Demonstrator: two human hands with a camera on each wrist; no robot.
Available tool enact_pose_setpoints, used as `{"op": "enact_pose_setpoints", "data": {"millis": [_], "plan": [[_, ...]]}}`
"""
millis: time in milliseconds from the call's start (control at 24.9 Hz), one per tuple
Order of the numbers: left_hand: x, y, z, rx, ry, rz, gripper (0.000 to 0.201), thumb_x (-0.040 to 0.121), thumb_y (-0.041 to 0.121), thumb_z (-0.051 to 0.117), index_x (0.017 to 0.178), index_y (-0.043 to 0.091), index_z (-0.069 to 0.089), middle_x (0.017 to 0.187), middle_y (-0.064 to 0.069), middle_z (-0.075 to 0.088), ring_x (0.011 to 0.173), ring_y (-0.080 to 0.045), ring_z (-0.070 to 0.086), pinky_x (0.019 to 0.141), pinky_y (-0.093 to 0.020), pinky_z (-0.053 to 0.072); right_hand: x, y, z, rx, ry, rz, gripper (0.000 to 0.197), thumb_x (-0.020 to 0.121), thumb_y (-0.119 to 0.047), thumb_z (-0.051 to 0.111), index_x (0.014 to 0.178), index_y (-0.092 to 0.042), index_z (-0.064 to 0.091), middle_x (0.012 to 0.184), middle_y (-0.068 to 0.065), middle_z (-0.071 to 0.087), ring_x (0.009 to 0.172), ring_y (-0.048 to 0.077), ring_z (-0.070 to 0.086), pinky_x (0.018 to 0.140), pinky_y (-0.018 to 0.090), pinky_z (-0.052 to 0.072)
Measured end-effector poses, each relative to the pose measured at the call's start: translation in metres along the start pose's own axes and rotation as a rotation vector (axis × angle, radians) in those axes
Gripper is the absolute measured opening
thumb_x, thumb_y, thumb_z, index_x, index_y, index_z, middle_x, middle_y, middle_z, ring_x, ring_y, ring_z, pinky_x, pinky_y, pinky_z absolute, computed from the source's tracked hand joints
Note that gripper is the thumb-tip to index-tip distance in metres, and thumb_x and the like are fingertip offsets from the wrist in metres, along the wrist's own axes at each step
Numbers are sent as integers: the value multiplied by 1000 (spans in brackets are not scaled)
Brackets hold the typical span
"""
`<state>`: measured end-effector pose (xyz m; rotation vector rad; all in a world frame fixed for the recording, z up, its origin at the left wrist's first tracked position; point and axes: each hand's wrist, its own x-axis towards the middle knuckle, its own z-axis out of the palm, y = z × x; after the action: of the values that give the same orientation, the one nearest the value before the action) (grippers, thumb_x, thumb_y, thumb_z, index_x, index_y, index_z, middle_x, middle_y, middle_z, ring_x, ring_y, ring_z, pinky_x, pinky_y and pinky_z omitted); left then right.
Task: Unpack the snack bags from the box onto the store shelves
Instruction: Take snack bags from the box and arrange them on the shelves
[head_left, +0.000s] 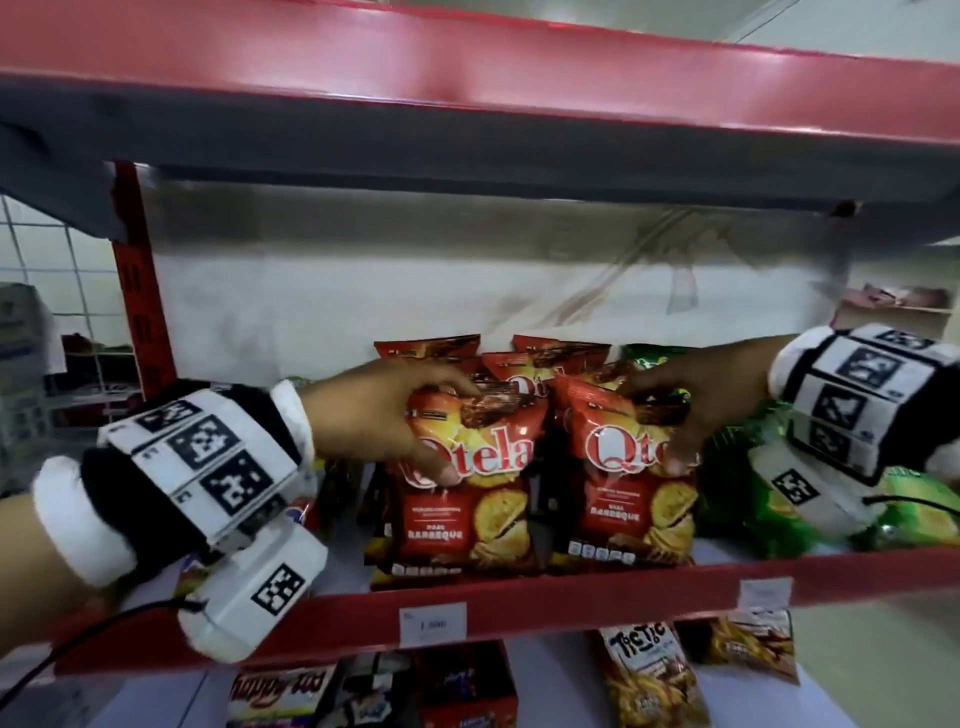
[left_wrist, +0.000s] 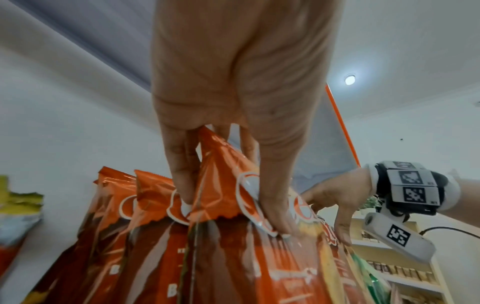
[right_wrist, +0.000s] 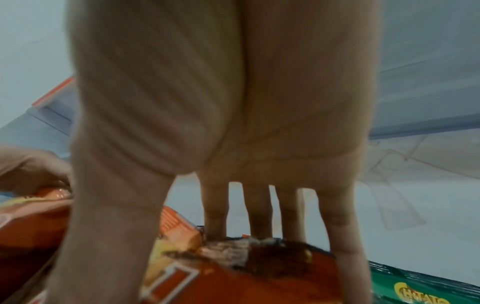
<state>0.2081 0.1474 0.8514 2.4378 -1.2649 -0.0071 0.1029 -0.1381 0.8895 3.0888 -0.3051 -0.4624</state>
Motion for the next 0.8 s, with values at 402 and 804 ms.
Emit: {"op": "enact_pose_setpoints", "data": {"millis": [402, 804], "plan": [[9, 15, -31, 187, -180, -215, 87, 55, 70, 67, 132, 36, 46, 127, 10, 56, 109, -10, 56, 91, -23, 45, 10, -1, 14, 95, 165, -119, 93, 65, -43, 83, 142, -44, 30, 145, -13, 39, 119, 7, 41, 96, 21, 33], [151, 27, -76, 733, -61, -94, 32, 95, 29, 56, 123, 15, 62, 127, -4, 59, 115, -21, 55, 91, -24, 39, 29, 33, -63, 51, 252, -71, 27, 89, -40, 60, 116, -39, 58, 123, -8, 62, 95, 6, 58, 87, 24, 46]]}}
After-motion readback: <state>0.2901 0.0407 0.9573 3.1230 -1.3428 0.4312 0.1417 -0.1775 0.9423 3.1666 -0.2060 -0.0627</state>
